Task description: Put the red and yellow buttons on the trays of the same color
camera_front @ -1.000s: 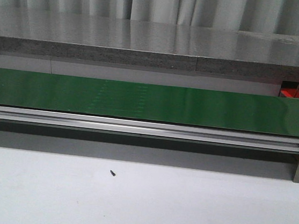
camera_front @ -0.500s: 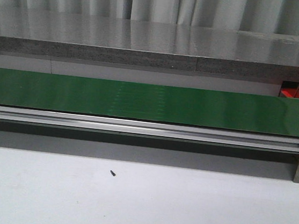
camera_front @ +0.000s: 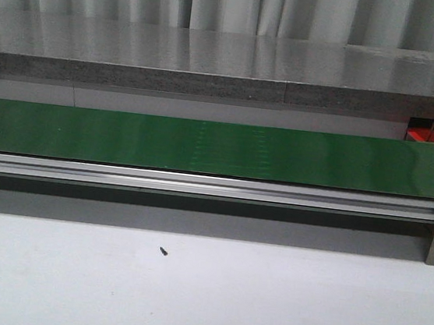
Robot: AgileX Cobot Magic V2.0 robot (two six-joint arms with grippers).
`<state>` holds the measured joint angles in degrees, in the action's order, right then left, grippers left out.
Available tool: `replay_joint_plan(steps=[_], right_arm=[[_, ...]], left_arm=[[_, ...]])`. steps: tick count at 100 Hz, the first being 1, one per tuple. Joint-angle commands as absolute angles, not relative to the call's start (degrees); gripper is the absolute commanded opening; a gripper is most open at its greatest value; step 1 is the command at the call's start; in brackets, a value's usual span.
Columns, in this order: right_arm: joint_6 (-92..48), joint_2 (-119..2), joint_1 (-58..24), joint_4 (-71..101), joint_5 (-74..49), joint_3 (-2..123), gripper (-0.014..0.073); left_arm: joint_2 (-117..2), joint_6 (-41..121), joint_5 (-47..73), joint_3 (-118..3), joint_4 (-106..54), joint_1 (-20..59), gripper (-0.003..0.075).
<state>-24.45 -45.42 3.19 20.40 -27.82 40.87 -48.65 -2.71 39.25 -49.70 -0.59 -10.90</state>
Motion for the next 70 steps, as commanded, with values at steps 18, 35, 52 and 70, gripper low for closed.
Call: replay_joint_plan(steps=[18,35,52,70], right_arm=[[-24.84,-44.87,3.12,21.44,-23.50,42.22,-0.0067],[-24.84,-44.87,3.12,21.44,-23.50,42.22,-0.0067],[-24.84,-44.92,3.12,21.44,-23.50,42.22,-0.0068],[-24.84,-44.99,3.12,21.44,-23.50,42.22,-0.0068]], left_arm=[[-68.48,-3.64,39.68,-65.54,0.00,-20.95,0.0649],[-80.55,-3.39,41.88,-73.04,0.00,-23.22,0.0649],[-89.48,-3.39,44.00,-78.17,2.19,-23.32,0.0649],[-96.54,-3.39,44.66,-82.38,4.00,-23.32,0.0649]])
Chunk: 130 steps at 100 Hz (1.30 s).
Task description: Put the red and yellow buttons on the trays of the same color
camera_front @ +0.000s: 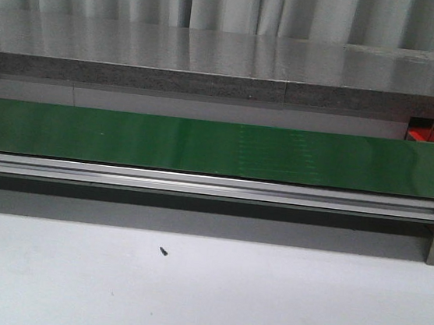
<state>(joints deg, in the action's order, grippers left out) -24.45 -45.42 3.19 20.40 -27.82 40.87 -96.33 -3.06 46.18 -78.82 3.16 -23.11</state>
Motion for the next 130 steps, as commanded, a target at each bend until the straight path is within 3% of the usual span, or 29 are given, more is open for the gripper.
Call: replay_joint_plan(steps=[1,49,130], right_arm=[[-24.84,-44.99,3.12,21.44,-23.50,42.22,-0.0068],[-24.84,-44.99,3.12,21.44,-23.50,42.22,-0.0068],[-24.84,-44.99,3.12,21.44,-23.50,42.22,-0.0068]], left_arm=[[-96.78,-3.39,44.76,-82.71,4.00,-23.32,0.0649],[-109.09,-3.39,44.80,-90.36,3.98,-23.32,0.0649],[-115.95,-2.02,42.18,-92.19,2.92,-23.32,0.0617]])
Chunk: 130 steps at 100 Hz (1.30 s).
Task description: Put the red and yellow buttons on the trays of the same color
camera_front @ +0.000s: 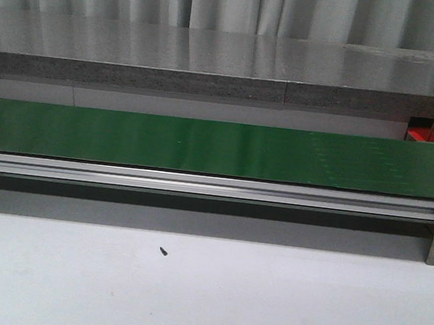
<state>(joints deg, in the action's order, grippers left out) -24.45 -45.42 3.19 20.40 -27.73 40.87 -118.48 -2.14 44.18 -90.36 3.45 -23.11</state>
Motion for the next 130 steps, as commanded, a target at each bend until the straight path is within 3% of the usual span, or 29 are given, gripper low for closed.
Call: replay_joint_plan(steps=[1,11,21,47,61,95,130], right_arm=[[-24.84,-44.99,3.12,21.44,-23.50,42.22,-0.0068],[-24.84,-44.99,3.12,21.44,-23.50,42.22,-0.0068],[-24.84,-44.99,3.12,21.44,-23.50,42.22,-0.0068],[-24.84,-44.99,3.12,21.44,-23.50,42.22,-0.0068],[-24.84,-44.99,3.12,21.44,-23.50,42.22,-0.0068],[-24.84,-44.99,3.12,21.44,-23.50,42.22,-0.0068],[-24.84,-44.99,3.12,21.44,-23.50,42.22,-0.0068]], left_arm=[[-115.99,-2.02,42.30,-92.19,2.81,-23.32,0.0617],[-116.45,-2.02,43.05,-92.19,2.57,-23.32,0.0613],[-116.45,-2.02,43.19,-92.19,2.57,-23.32,0.0559],[-116.45,-1.88,43.23,-92.19,2.57,-23.32,0.0226],[-116.30,-0.51,45.15,-93.29,2.57,-23.32,0.0131],[-108.28,1.02,54.70,-99.70,0.00,-22.09,0.0104],[-97.30,2.51,58.58,-98.57,-4.48,-14.69,0.0104]])
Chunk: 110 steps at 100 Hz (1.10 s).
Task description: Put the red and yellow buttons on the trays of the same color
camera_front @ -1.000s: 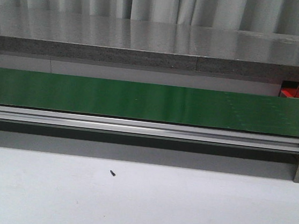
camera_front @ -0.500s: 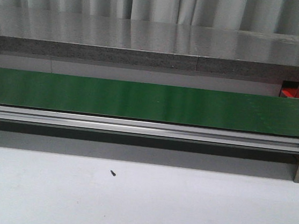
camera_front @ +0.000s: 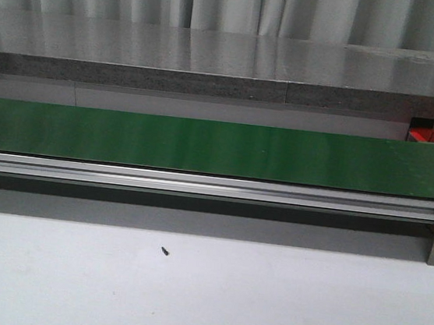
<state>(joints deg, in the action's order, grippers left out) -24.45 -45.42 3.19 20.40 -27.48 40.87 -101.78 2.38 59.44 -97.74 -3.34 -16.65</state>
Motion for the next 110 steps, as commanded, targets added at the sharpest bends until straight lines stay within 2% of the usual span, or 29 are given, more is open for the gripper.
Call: replay_joint_plan(steps=[1,24,53,94,101,110], right_arm=[[-24.84,-44.99,3.12,21.44,-23.50,42.22,-0.0068],[-24.84,-44.99,3.12,21.44,-23.50,42.22,-0.0068],[-24.84,-44.99,3.12,21.44,-23.50,42.22,-0.0068],[-24.84,-44.99,3.12,21.44,-23.50,42.22,-0.0068],[-24.84,-44.99,3.12,21.44,-23.50,42.22,-0.0068],[-24.84,-44.99,3.12,21.44,-23.50,42.22,-0.0068]], left_arm=[[-97.28,2.51,58.56,-98.45,-4.48,-14.36,0.0104],[-96.56,2.61,56.86,-92.72,-4.48,-9.90,0.0104],[-96.71,2.61,50.29,-84.51,-4.48,-8.35,0.0104],[-99.23,2.50,48.46,-83.18,-4.54,-8.35,0.0113],[-99.23,2.50,48.62,-83.09,-4.54,-8.35,0.0157],[-99.23,2.50,49.10,-83.09,-4.62,-8.35,0.0283]])
